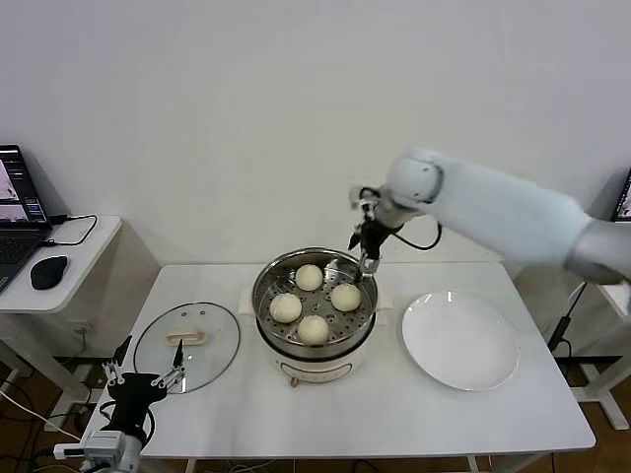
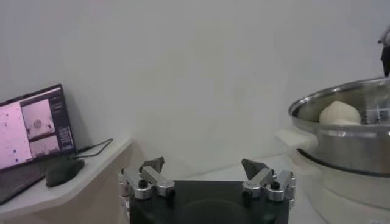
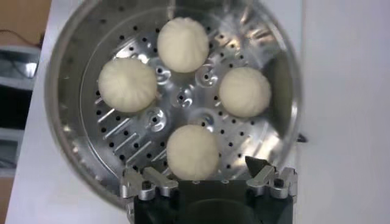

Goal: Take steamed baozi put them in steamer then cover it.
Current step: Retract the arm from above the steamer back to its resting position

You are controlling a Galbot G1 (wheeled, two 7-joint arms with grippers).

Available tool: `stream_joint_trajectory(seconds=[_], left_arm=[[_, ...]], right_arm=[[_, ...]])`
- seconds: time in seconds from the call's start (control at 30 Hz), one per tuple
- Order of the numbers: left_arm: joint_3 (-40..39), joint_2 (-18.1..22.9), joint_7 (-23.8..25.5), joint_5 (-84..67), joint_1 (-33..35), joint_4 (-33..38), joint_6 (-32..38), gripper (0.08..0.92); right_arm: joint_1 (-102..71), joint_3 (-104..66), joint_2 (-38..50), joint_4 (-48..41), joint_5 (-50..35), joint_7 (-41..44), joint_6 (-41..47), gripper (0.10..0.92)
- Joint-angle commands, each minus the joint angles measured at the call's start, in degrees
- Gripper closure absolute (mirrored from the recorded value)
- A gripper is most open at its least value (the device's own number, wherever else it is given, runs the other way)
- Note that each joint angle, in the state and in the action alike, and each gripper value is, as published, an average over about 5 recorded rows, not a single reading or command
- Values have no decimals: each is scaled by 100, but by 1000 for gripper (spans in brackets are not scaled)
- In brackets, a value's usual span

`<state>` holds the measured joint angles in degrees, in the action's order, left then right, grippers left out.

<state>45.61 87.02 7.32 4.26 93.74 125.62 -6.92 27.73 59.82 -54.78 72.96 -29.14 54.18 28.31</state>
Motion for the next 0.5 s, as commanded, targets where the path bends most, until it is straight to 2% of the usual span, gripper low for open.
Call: stream_joint_trajectory(seconds=[0.03, 0.23, 0.37, 0.5], left_arm=[[-185, 13, -408, -774, 45, -24, 569, 177], [-313, -123, -589, -732, 33, -1, 401, 177], [-430, -222, -532, -433, 135, 27, 418, 177], [-493, -152, -595, -402, 5, -73, 494, 177]], right_arm=[[-2257, -3696, 2063, 1909, -826, -2844, -118, 203], [-5342, -6680, 2422, 2801, -610, -3757, -621, 202], [-7306, -8283, 2230, 3176, -532, -4305, -1024, 203], [-8905, -9593, 1821, 3426, -568, -4372, -1565, 203]])
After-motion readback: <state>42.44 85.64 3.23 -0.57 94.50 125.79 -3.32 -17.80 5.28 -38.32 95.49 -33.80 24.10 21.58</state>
